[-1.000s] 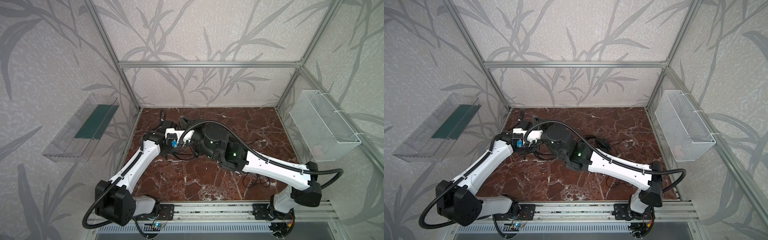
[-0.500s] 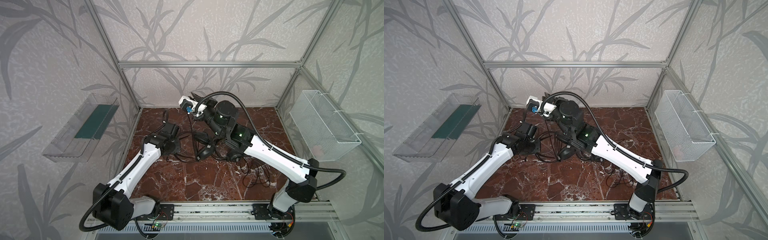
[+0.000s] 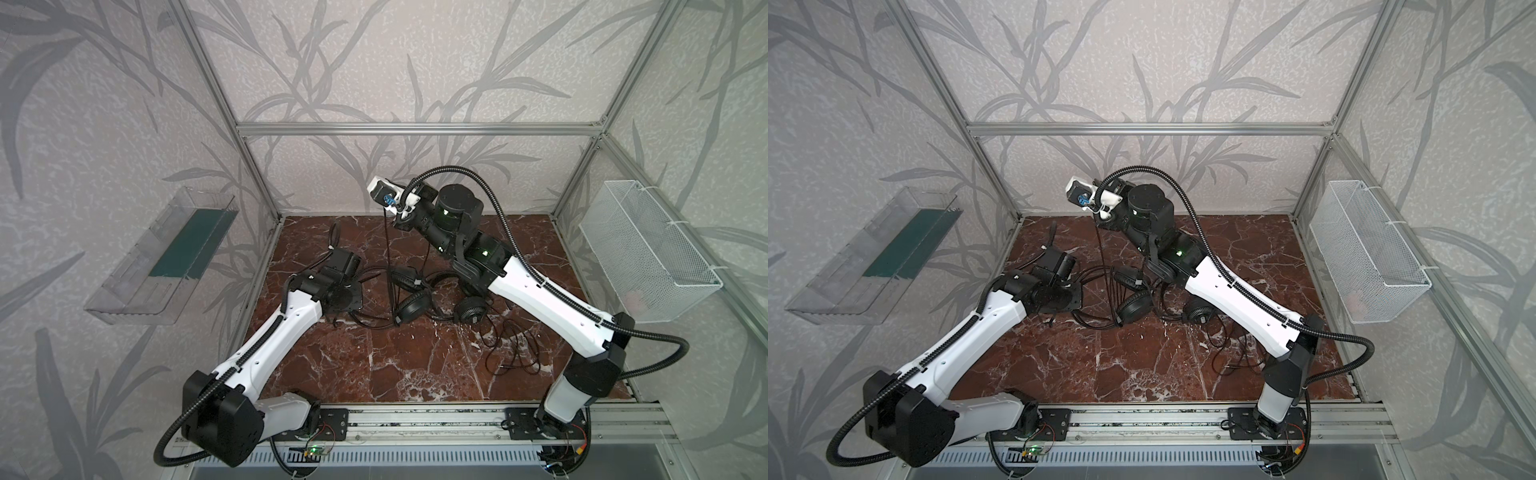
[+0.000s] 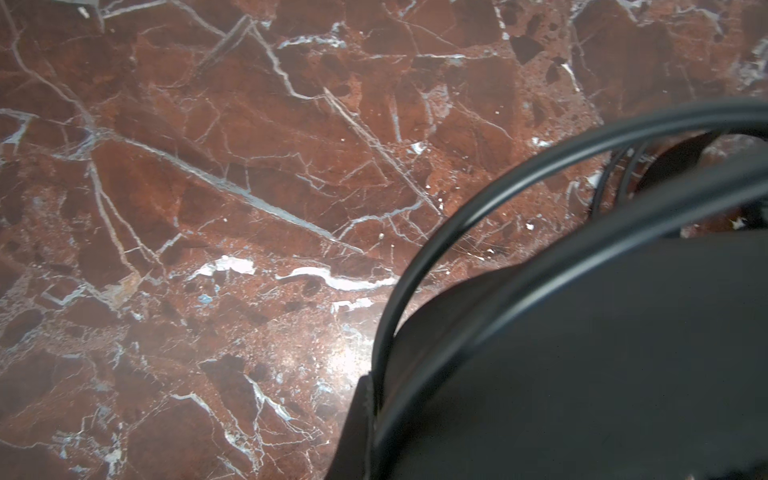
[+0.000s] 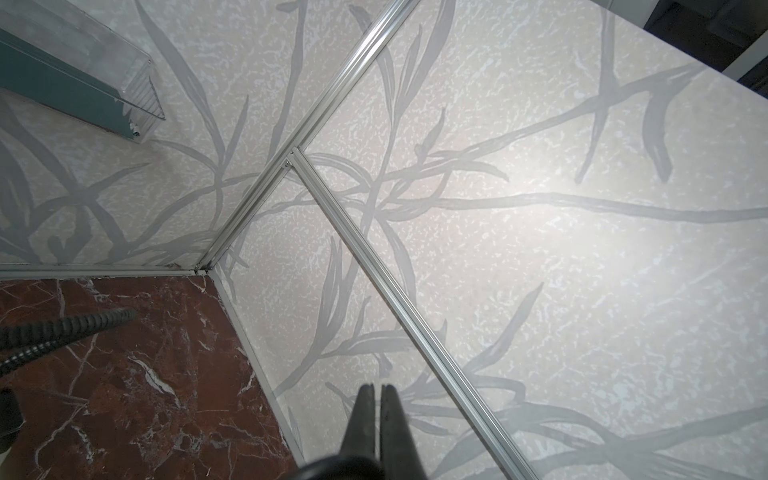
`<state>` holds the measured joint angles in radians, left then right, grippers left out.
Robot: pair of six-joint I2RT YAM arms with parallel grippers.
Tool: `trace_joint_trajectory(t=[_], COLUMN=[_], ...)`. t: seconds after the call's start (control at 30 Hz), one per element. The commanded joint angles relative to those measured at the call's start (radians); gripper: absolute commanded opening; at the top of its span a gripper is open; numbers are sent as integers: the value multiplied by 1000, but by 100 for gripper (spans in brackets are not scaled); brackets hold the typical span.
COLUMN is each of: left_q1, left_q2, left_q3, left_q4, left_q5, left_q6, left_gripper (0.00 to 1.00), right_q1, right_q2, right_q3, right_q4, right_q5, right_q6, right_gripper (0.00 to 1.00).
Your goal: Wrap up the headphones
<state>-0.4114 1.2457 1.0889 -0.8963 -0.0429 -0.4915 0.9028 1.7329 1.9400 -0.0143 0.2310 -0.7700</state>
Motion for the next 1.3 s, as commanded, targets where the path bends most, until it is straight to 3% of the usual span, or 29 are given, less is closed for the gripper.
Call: trace_joint_trajectory(t=[0.0,0.17,0.4,0.47,0.53,0.7,1.07,1.27], left_q1=[-43,-89,-171,-186,-201,-226,-228,-229], left_q2=[-53,-127,-211,-224,-234,-290,-372,-402], left_q3=[-9,-13,4,-4,-16,-35,29,115], left_q4=[8,3,-39,-56,-71,-103,-175,-173], left_q5=[15,34,27,21,10,-15,-2,0], left_q6=[24,23,34,43,42,25,6,-31], left_gripper=[0,0,0,0,0,0,0,0], right_q1=[-28,-65,-102,-120,-145,-197,-227,-254], right_q2=[56,147,203,204,210,248,269,210], right_q3=[118,230,231,217,226,239,112,-59], right_q4=[-34,-155,-118,-59,-42,-52,-20,14], right_q5=[-28,-63,-31,-23,-32,-83,-105,-266], right_q6=[23,49,0,-9,13,71,173,321], right_gripper=[0,0,0,8,10,0,0,0])
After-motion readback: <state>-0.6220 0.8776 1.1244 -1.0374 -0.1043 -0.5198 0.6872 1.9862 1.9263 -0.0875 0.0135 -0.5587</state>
